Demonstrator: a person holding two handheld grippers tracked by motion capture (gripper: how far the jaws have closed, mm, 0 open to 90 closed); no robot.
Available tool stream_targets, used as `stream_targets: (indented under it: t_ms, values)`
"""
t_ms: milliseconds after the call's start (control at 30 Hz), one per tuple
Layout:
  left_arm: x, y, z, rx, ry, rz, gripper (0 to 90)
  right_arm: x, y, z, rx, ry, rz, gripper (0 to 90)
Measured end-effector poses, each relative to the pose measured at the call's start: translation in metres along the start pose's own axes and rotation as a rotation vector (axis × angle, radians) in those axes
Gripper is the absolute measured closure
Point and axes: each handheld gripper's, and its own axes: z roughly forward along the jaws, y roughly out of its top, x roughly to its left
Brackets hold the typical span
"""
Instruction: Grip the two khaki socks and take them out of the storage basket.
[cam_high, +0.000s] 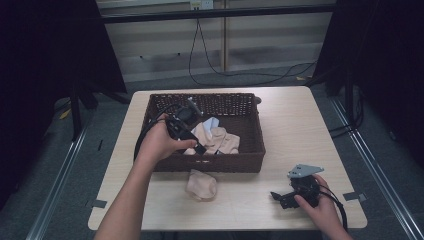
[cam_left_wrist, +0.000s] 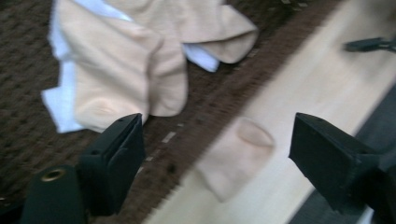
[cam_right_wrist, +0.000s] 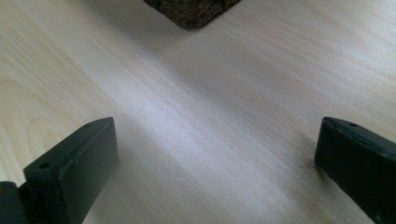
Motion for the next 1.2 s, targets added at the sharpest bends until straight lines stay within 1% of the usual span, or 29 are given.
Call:
stream_targets:
  t_ms: [67,100,167,200,300,333,367,433,500,533,600,633,800,833,900,967,1033,1067,1133,1167,1200]
  values:
    - [0.005,0.003,0.005,0.008,0.018,-0.004,13.8,0.000,0.000,0.000,0.000,0.000,0.001,0.0]
    - [0.005,0.003,0.005,0.008,0.018,-0.004,13.2,0.000,0.000,0.000,0.000,0.000,0.001,0.0]
    - [0.010,0.007,0.011,-0.006,0.031,-0.019,11.5,0.000,0.000,0.000,0.000,0.000,0.000,0.0]
    - [0.011,0.009,0.012,-0.017,0.032,-0.029,11.3,0.000,0.000,0.000,0.000,0.000,0.000,0.0]
    - [0.018,0.013,0.017,-0.031,0.040,-0.042,10.7,0.000,0.000,0.000,-0.001,0.000,0.003,0.0]
    - [0.018,0.013,0.017,-0.031,0.040,-0.042,10.5,0.000,0.000,0.000,-0.001,0.000,0.003,0.0]
    - [0.021,0.015,0.020,-0.032,0.043,-0.062,10.5,0.000,0.000,0.000,-0.001,-0.001,0.004,0.0]
    - [0.024,0.016,0.023,-0.033,0.048,-0.067,10.3,0.000,0.000,0.000,-0.003,-0.002,-0.001,0.0]
    - [0.026,0.018,0.025,-0.037,0.058,-0.081,10.2,0.000,0.000,0.000,-0.003,-0.001,-0.002,0.0]
    - [0.028,0.019,0.026,-0.037,0.062,-0.079,10.2,0.000,0.000,0.000,-0.004,-0.002,-0.008,0.0]
    - [0.030,0.020,0.026,-0.042,0.065,-0.085,10.2,0.000,0.000,0.000,-0.002,-0.001,0.000,0.0]
    - [0.031,0.020,0.027,-0.044,0.065,-0.095,10.2,0.000,0.000,0.000,-0.002,-0.001,0.000,0.0]
    - [0.038,0.026,0.037,-0.027,0.081,-0.120,10.3,0.000,0.000,0.000,-0.006,-0.002,-0.005,0.0]
    - [0.040,0.027,0.039,-0.024,0.079,-0.126,10.5,0.000,0.000,0.000,-0.006,-0.002,-0.005,0.0]
    - [0.043,0.029,0.045,-0.002,0.079,-0.120,12.4,0.000,0.000,0.000,-0.006,-0.002,-0.005,0.0]
    - [0.044,0.030,0.048,0.000,0.083,-0.122,12.5,0.000,0.000,0.000,-0.006,-0.002,-0.005,0.0]
    - [0.049,0.032,0.054,0.005,0.084,-0.135,13.0,0.000,0.000,0.000,-0.005,-0.001,-0.002,0.0]
    - [0.050,0.033,0.056,0.005,0.091,-0.144,13.0,0.000,0.000,0.000,-0.004,-0.001,0.000,0.0]
    - [0.052,0.035,0.060,0.007,0.093,-0.136,14.6,0.000,0.000,0.000,-0.004,-0.001,-0.001,0.0]
    - [0.052,0.035,0.060,0.007,0.093,-0.136,15.3,0.000,0.000,0.000,-0.004,-0.001,-0.001,0.0]
    - [0.055,0.036,0.064,0.015,0.094,-0.144,15.3,0.000,0.000,0.000,-0.002,0.000,0.004,0.0]
